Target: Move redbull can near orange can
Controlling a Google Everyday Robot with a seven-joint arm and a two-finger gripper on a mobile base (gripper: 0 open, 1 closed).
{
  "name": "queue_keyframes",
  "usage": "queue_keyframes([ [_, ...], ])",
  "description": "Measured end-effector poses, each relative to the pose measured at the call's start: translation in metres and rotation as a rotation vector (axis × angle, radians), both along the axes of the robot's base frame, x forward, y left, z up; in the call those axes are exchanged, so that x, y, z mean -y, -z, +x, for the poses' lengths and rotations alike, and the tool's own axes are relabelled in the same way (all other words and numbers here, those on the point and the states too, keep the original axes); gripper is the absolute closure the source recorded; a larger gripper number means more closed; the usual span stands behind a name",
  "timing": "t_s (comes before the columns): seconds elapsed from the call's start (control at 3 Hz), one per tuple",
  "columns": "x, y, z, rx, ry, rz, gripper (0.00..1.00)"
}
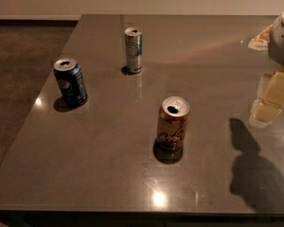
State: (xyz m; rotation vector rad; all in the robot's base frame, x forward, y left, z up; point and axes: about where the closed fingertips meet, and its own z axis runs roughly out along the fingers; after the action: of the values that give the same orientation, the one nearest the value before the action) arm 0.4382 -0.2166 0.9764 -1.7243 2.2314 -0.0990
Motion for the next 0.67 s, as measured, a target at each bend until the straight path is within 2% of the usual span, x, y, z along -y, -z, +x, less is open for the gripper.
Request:
queue_keyframes([
  [0.33, 0.0, 0.0, 0.0, 0.0, 0.0, 0.0, 0.0],
  [0.67, 0.002, -0.003, 0.016, -0.004, 0.037, 0.054, 0.0],
])
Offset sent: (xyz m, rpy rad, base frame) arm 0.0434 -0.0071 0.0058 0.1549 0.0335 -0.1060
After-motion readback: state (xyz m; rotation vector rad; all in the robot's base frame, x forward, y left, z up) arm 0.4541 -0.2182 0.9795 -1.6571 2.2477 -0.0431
